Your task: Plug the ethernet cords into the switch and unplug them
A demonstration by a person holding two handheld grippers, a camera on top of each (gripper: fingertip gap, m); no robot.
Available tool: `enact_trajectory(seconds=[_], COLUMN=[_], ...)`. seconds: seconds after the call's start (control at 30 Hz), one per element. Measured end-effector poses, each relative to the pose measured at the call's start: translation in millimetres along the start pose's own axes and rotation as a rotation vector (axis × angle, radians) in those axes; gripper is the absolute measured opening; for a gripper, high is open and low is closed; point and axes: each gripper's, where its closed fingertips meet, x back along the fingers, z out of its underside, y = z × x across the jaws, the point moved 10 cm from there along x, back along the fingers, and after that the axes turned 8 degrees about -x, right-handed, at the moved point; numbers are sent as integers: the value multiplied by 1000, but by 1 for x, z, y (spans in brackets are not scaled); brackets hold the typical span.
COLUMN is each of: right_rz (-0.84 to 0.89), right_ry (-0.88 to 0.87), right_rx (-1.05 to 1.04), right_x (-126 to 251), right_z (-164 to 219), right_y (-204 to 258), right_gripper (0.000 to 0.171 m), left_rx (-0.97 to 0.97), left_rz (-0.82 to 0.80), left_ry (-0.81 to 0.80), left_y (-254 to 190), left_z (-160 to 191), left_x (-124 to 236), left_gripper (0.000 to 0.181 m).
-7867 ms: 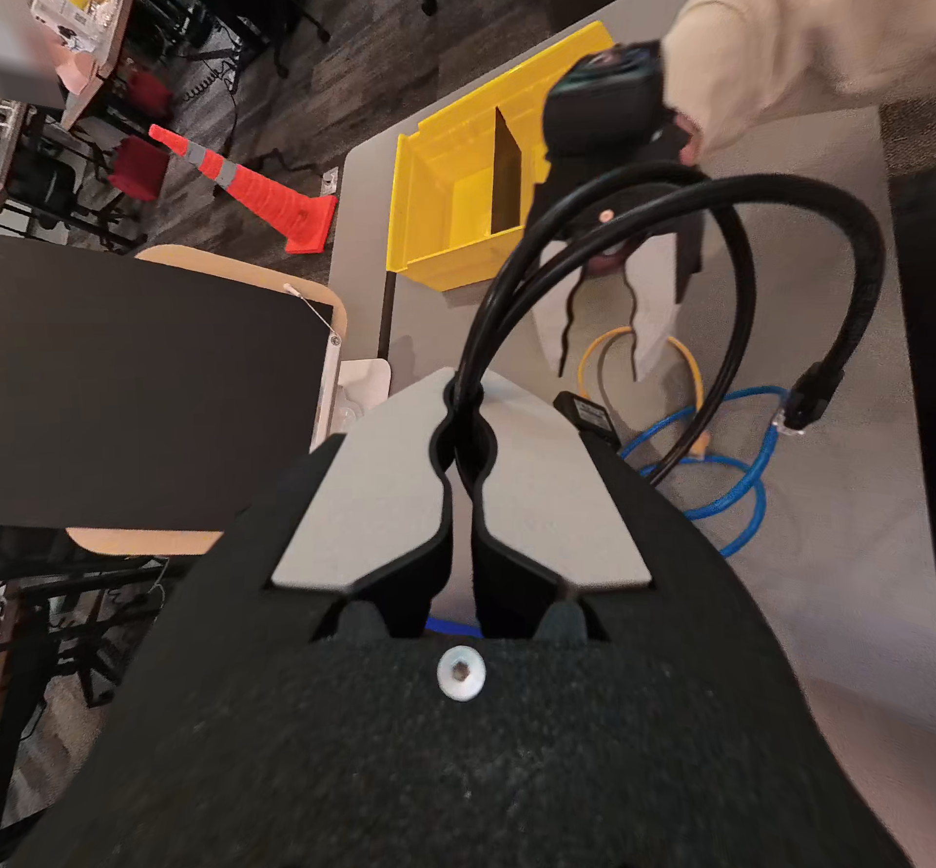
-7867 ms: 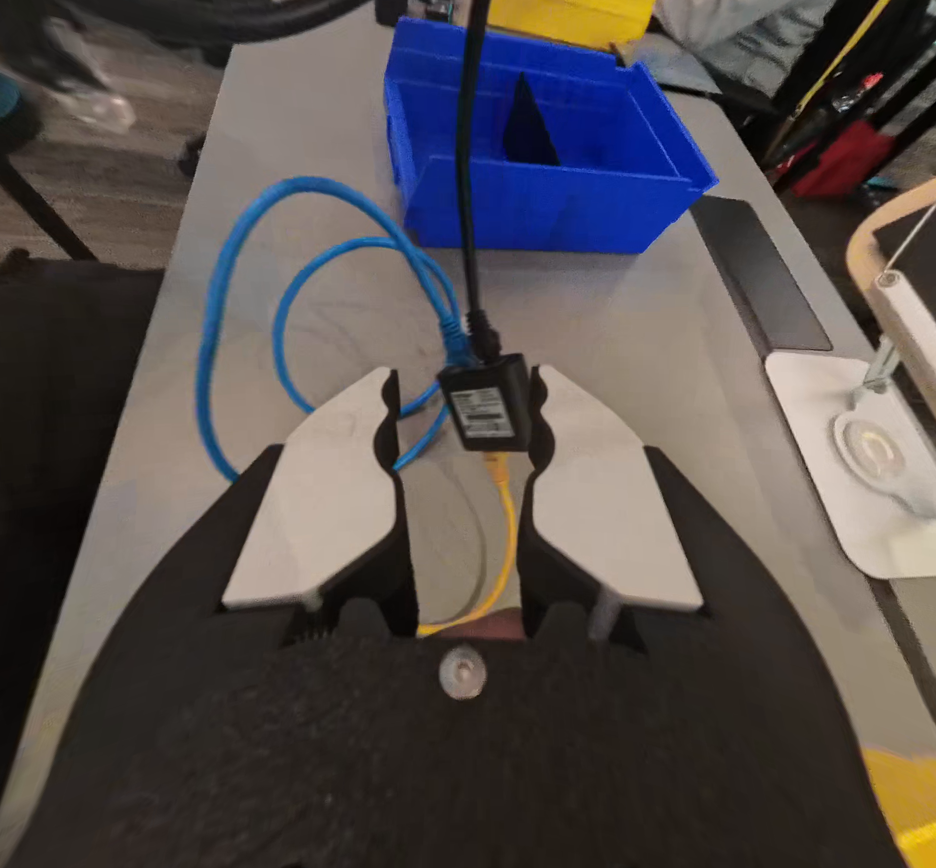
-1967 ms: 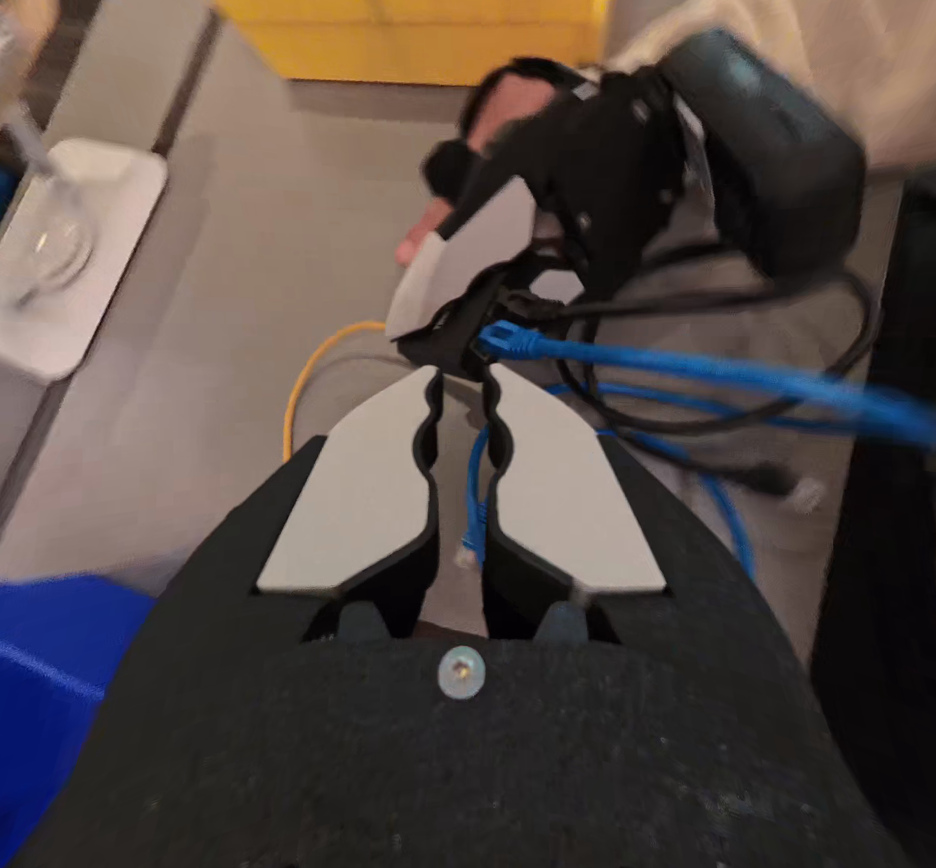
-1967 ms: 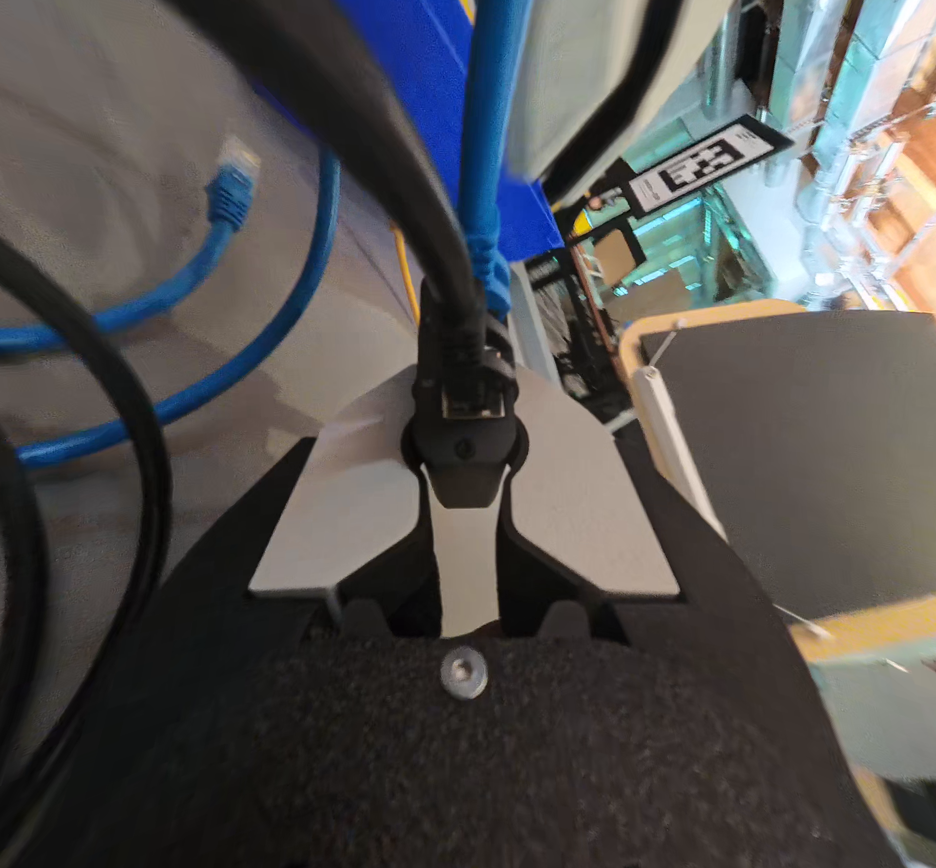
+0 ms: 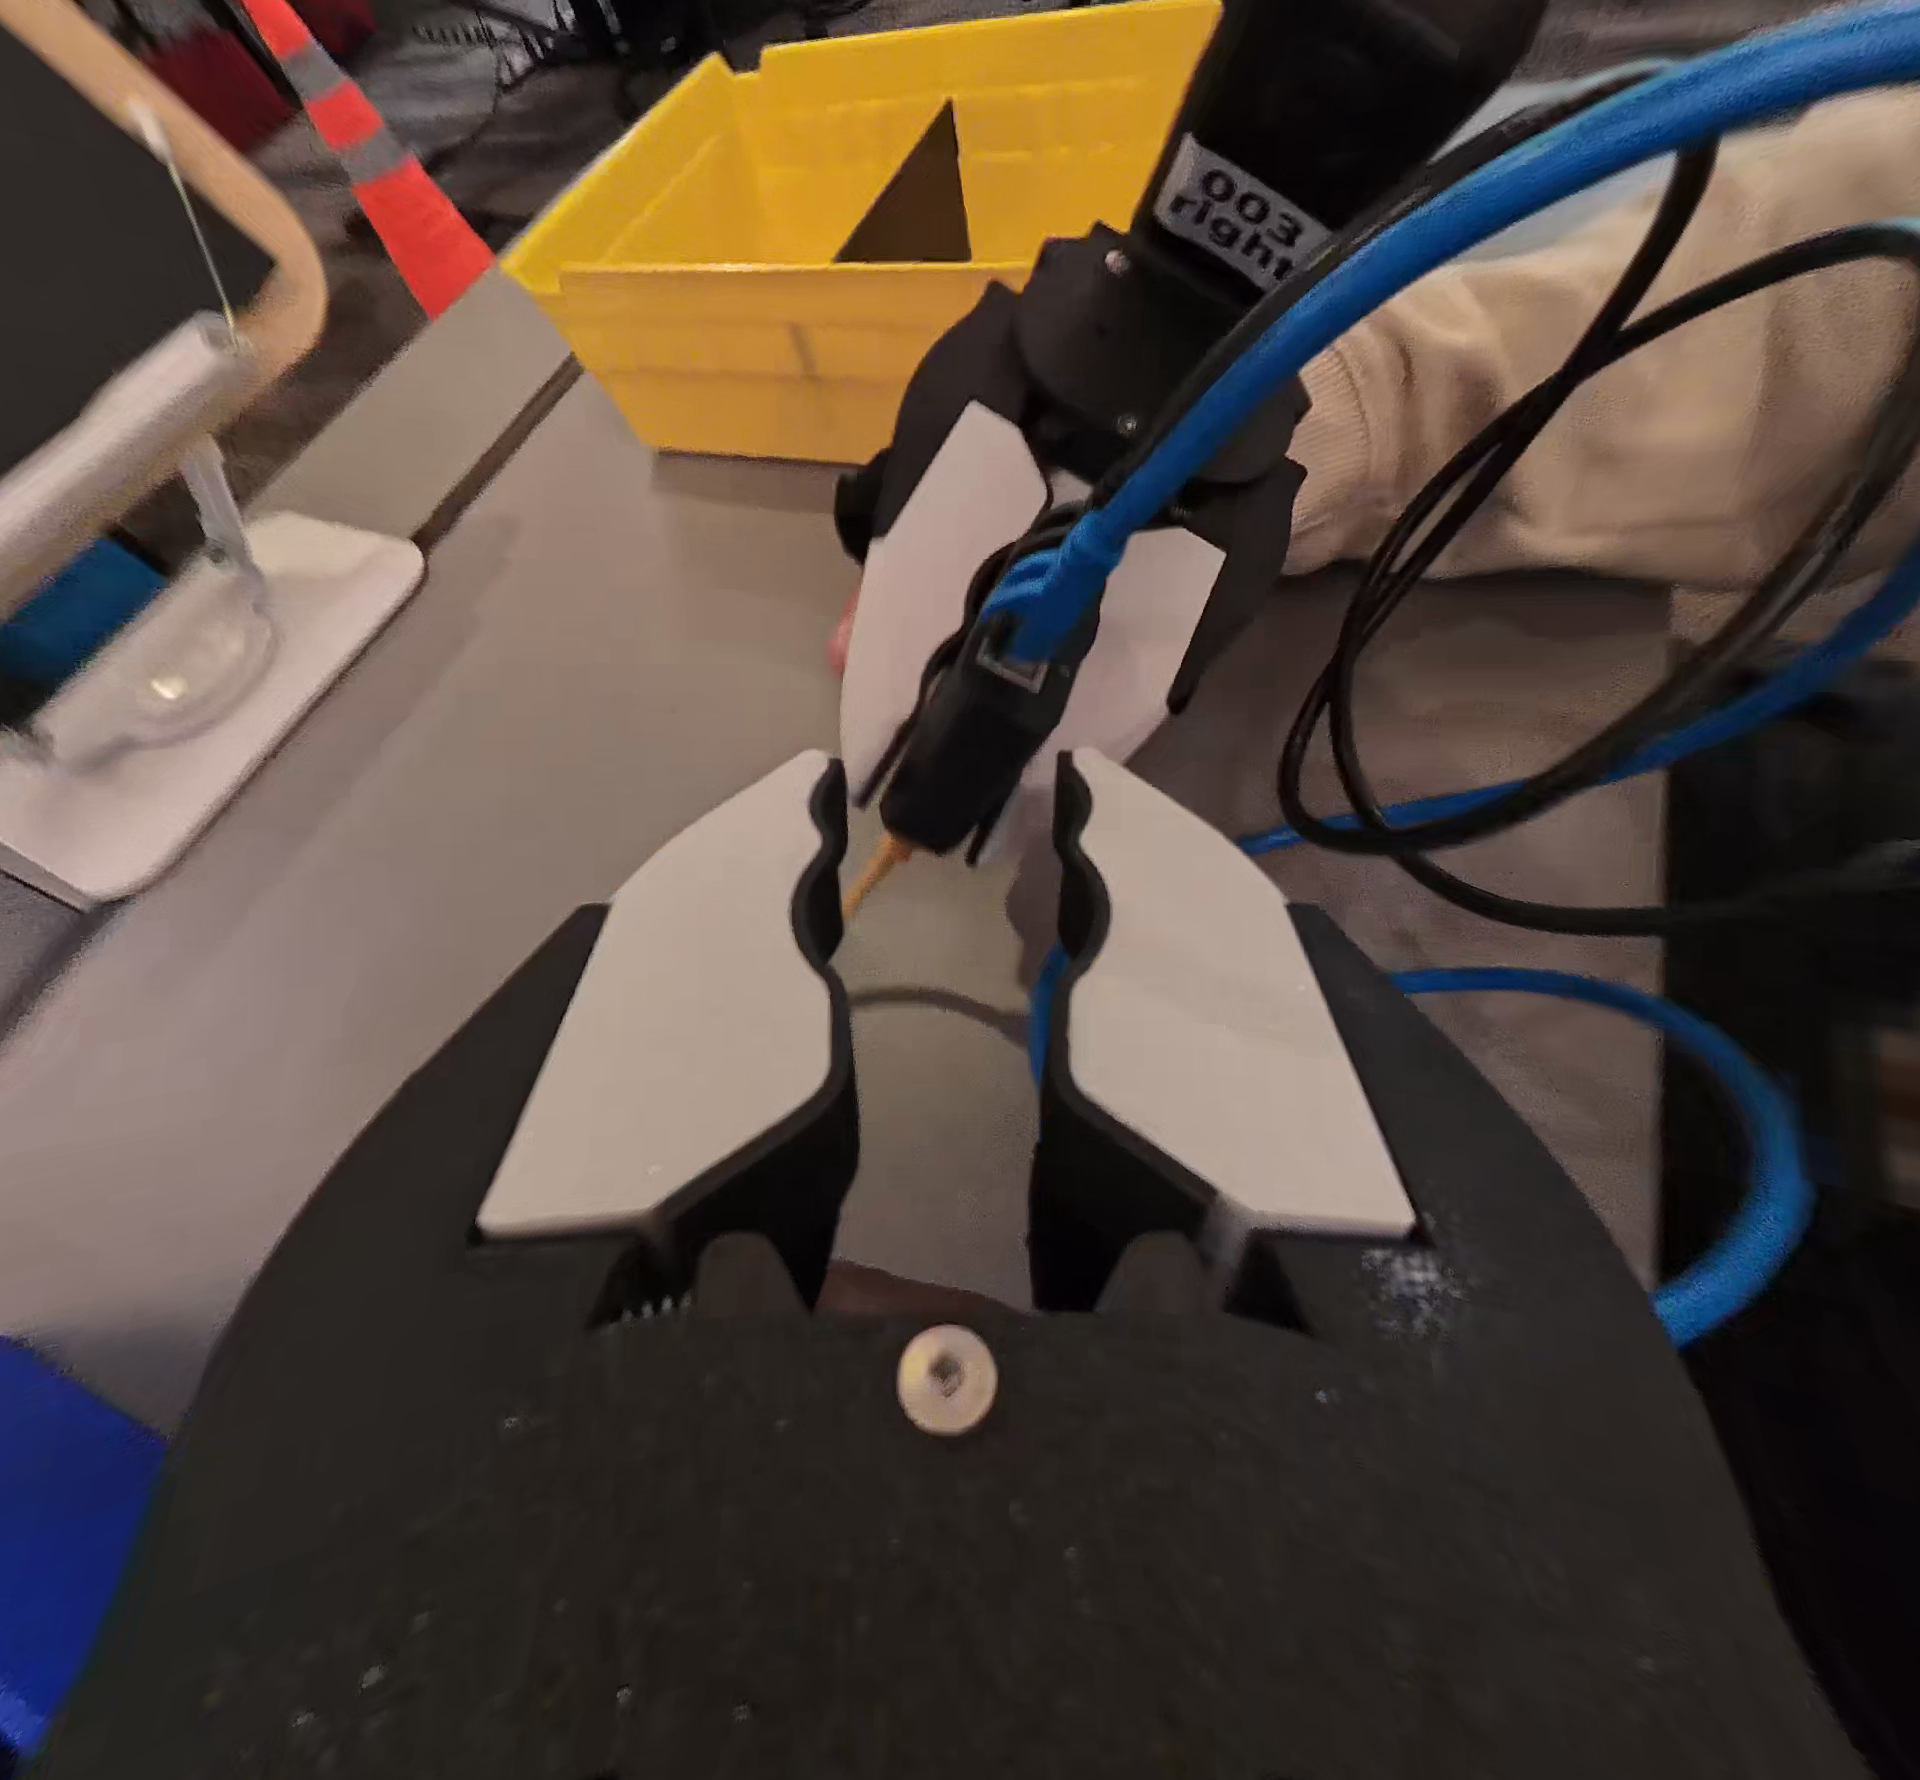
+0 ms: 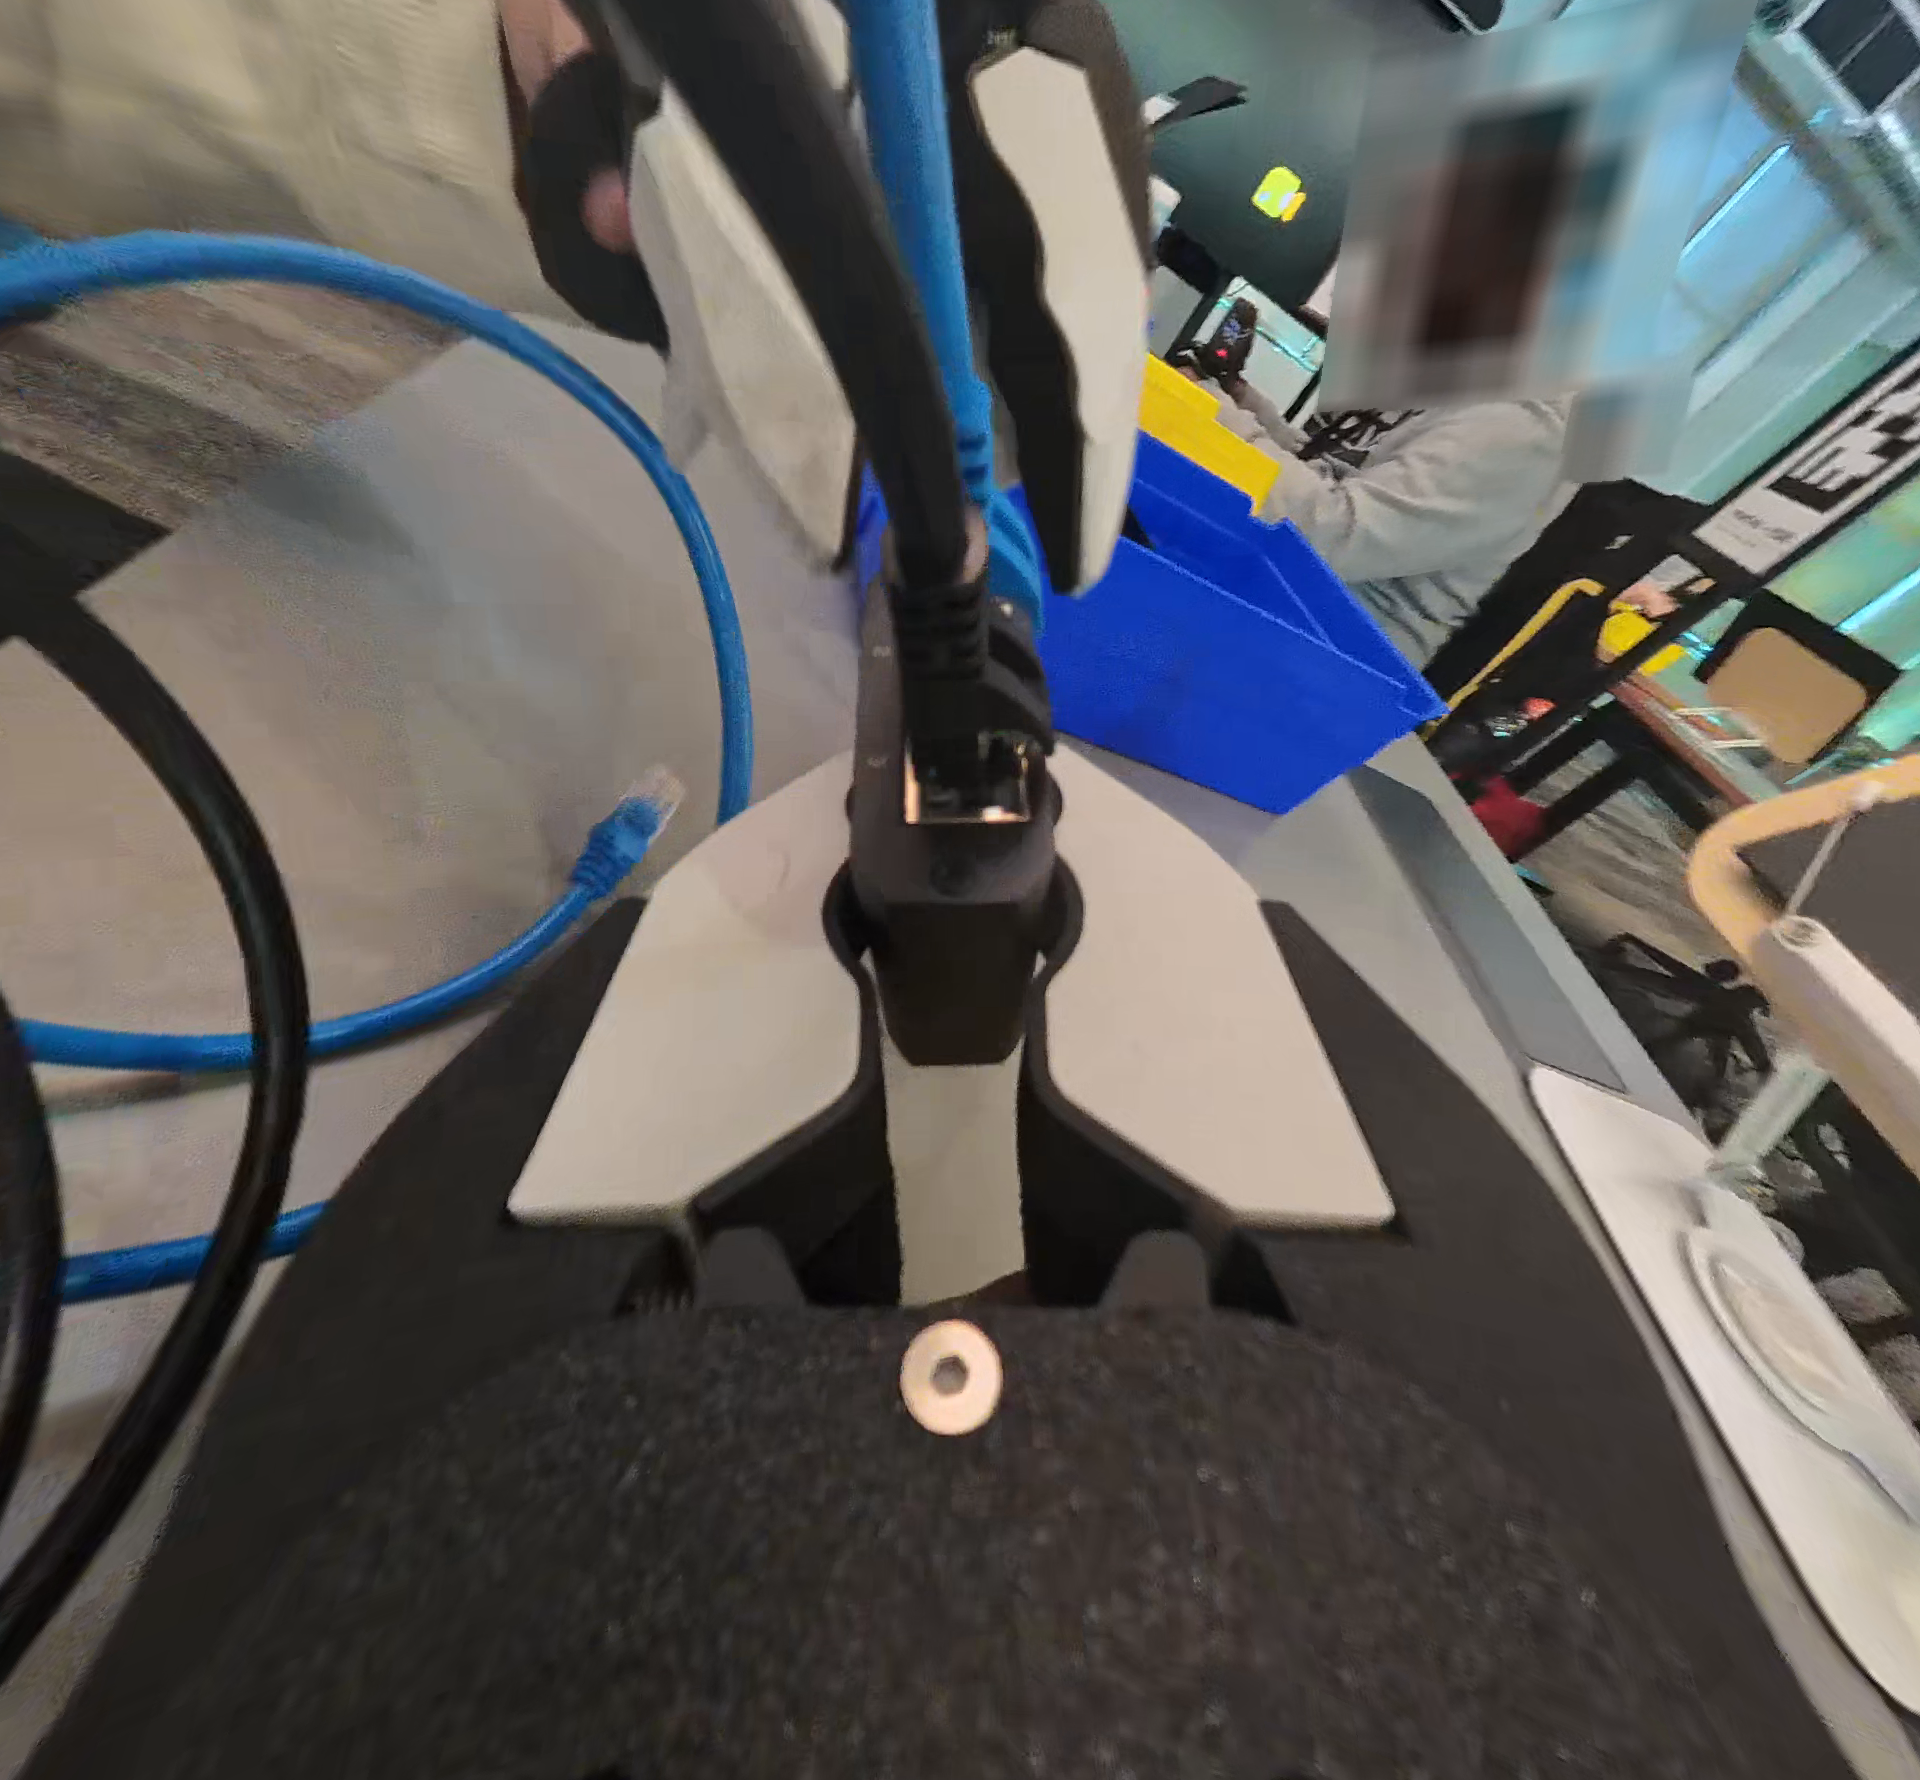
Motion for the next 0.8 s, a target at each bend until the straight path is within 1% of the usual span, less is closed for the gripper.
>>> enact_trajectory(seconds=[0.07, 0.1, 0.13, 0.17, 0.23, 0.3, 0.33, 0.37, 0.4, 0.43, 0.53, 0.6, 0.63, 0.7, 0.73, 0.8], right_rz=[-41, -60, -76, -87, -91, -36, -24, -22, -10, 3, 28, 38, 4, -90, -142, -175], right_ry=[23, 34, 38, 42, 60, 89, 122, 164, 188, 189, 200, 141, 100, 23, 38, 122], right_rx=[3, -4, -13, -21, -40, -51, -53, -52, -47, -42, -65, -50, -72, -127, -138, -125], right_x=[-4, -5, -5, -4, -3, -2, 0, 3, 4, 5, 6, 8, 9, 8, 4, -3], right_z=[-1, -1, -2, 0, 1, 1, 3, 5, 5, 4, 5, 2, 0, -6, -8, -10], right_y=[5, 7, 9, 9, 11, 13, 14, 15, 16, 19, 15, 18, 21, 26, 29, 30], right_gripper=[25, 25, 25, 25, 27, 27, 29, 35, 35, 25, 24, 24, 24, 24, 24, 24], left_rx=[-116, -163, -193, -212, -200, -213, -218, -204, -179, -162, -138, -92, -75, -55, -59, -123], left_rz=[-15, -7, 14, 18, 46, 42, 36, 32, 42, 58, 23, 51, 89, 137, 171, 135], left_ry=[-1, 5, 9, 13, 39, 52, 62, 69, 64, 49, 29, -37, -31, 36, 40, 38], left_y=[-9, -14, -18, -20, -19, -17, -17, -15, -15, -17, -18, -18, -17, -17, -20, -26], left_z=[-5, -7, -7, -7, -5, -4, -3, -3, -3, -4, -6, -5, -2, 6, 6, 4], left_x=[-9, -13, -16, -18, -19, -17, -15, -14, -14, -15, -19, -15, -13, -15, -16, -18], left_gripper=[37, 33, 25, 24, 23, 23, 23, 23, 23, 23, 25, 26, 29, 42, 41, 38])
